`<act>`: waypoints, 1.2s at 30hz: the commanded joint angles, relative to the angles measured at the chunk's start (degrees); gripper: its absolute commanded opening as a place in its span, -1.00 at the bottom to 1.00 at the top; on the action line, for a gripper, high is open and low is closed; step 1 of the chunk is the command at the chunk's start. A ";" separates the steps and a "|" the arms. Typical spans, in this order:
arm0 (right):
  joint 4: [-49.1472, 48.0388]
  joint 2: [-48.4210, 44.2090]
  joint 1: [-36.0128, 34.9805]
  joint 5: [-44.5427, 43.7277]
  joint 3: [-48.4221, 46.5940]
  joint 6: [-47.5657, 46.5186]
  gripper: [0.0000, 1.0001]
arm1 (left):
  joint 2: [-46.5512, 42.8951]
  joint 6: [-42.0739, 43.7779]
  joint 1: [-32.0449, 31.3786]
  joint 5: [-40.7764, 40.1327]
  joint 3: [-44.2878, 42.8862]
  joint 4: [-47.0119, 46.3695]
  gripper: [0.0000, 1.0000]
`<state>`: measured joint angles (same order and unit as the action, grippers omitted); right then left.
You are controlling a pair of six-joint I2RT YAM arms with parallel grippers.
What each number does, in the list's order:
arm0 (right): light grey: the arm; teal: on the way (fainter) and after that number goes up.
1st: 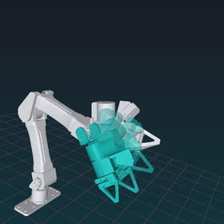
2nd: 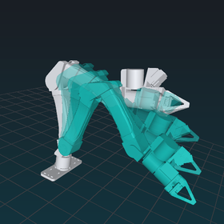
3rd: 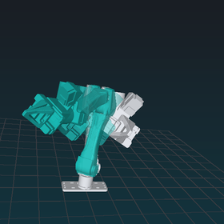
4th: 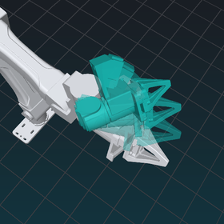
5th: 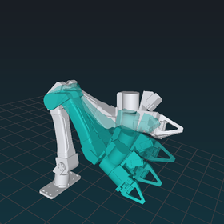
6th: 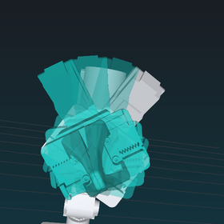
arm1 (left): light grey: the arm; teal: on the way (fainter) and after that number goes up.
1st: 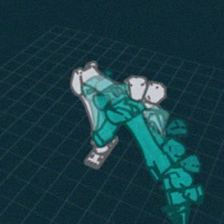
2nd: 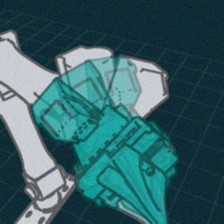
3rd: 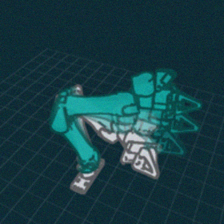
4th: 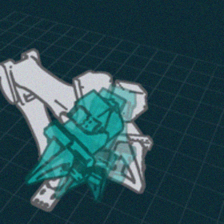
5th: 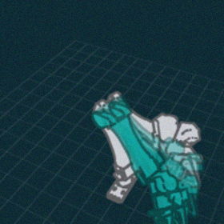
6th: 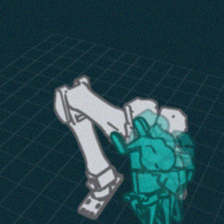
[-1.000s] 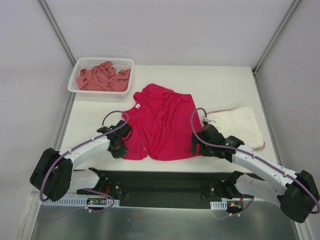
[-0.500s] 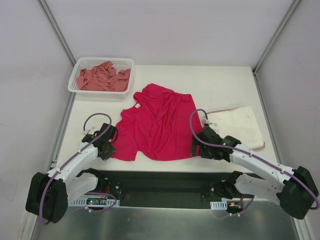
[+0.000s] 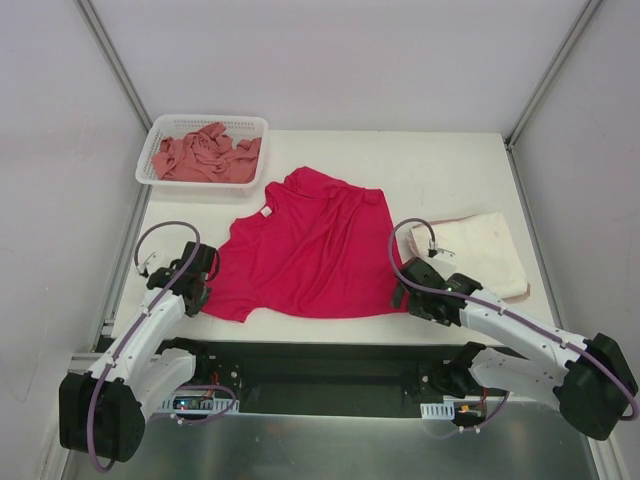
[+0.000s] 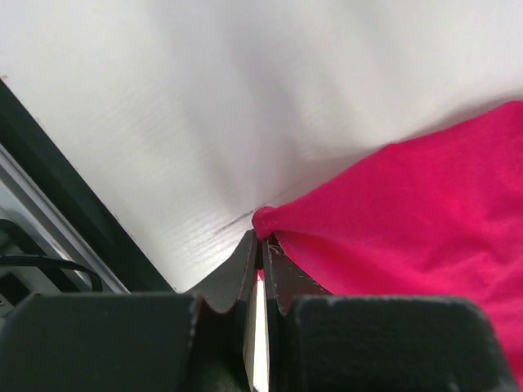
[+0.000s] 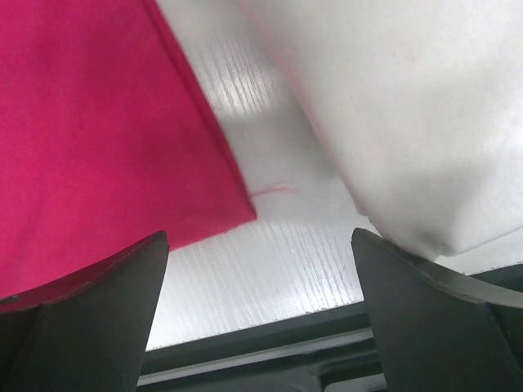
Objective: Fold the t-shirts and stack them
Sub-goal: Flatten the tshirt out
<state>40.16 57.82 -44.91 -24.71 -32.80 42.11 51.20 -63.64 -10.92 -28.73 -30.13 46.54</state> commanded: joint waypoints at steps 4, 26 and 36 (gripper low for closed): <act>-4.46 3.69 0.78 1.40 -0.60 0.26 0.88 | -1.72 0.88 2.30 -3.36 -3.62 2.15 -1.00; -8.61 10.12 0.78 5.64 0.63 -1.77 -0.25 | -1.63 4.57 2.30 0.08 -2.21 -0.49 -1.00; -9.75 11.52 0.78 6.95 1.60 -1.85 -0.62 | -3.12 5.36 2.22 1.39 -2.13 -0.58 -1.00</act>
<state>30.72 68.45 -44.34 -18.74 -31.92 39.88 49.63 -59.16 -8.93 -28.42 -32.01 45.74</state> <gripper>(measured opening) 0.272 0.009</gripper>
